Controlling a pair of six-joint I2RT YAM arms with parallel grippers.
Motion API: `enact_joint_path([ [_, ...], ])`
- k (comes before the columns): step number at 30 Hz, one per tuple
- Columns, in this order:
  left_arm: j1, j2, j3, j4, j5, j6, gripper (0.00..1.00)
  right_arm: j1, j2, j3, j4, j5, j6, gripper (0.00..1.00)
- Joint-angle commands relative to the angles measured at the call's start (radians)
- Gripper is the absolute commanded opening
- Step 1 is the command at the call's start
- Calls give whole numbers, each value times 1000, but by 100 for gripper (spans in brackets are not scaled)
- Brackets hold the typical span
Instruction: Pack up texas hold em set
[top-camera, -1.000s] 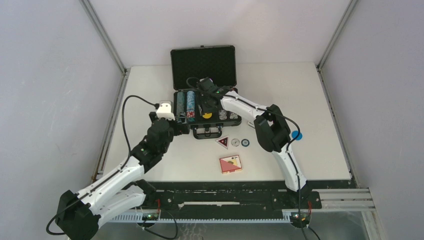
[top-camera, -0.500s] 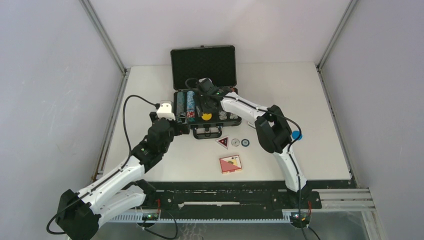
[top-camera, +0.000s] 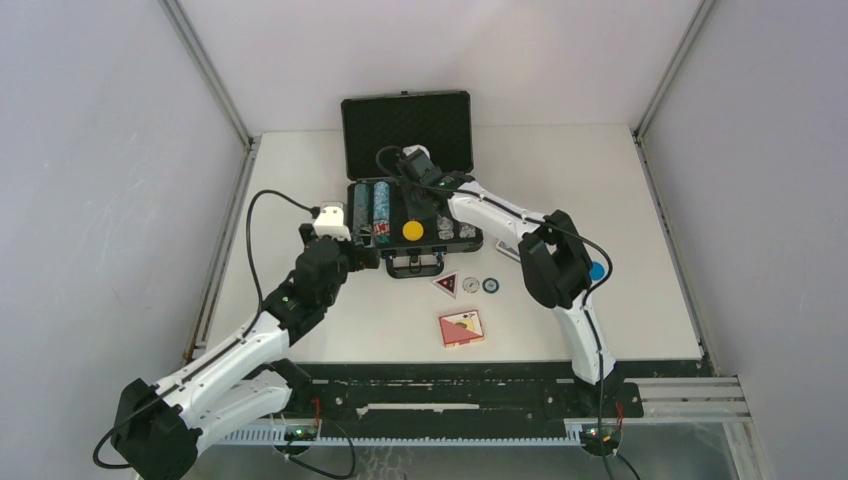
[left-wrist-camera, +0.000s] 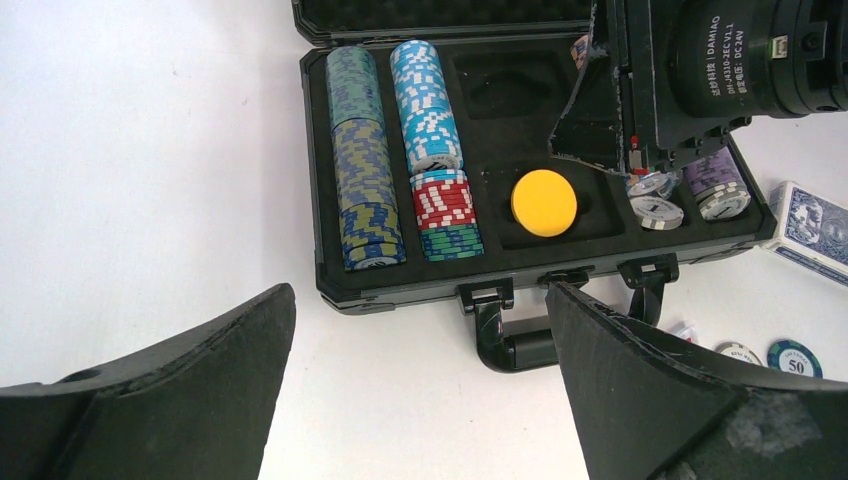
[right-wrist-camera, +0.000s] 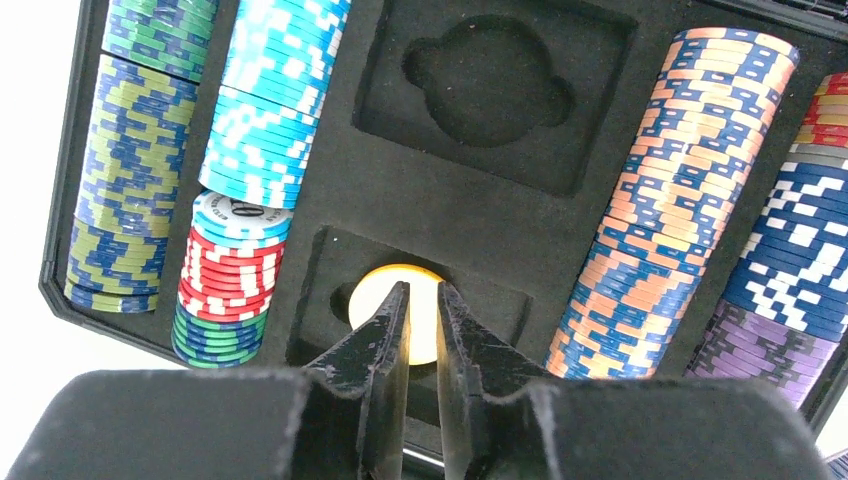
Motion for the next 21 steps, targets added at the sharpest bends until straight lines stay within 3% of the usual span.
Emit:
enact_joint_path([
  [1,-6,-10,17,15,-10,14,100,-1,18,43,18,-5,11,21],
  [21,-7,-13,16,13,6,0,100,17,-26,-80,64,-19,28,20],
])
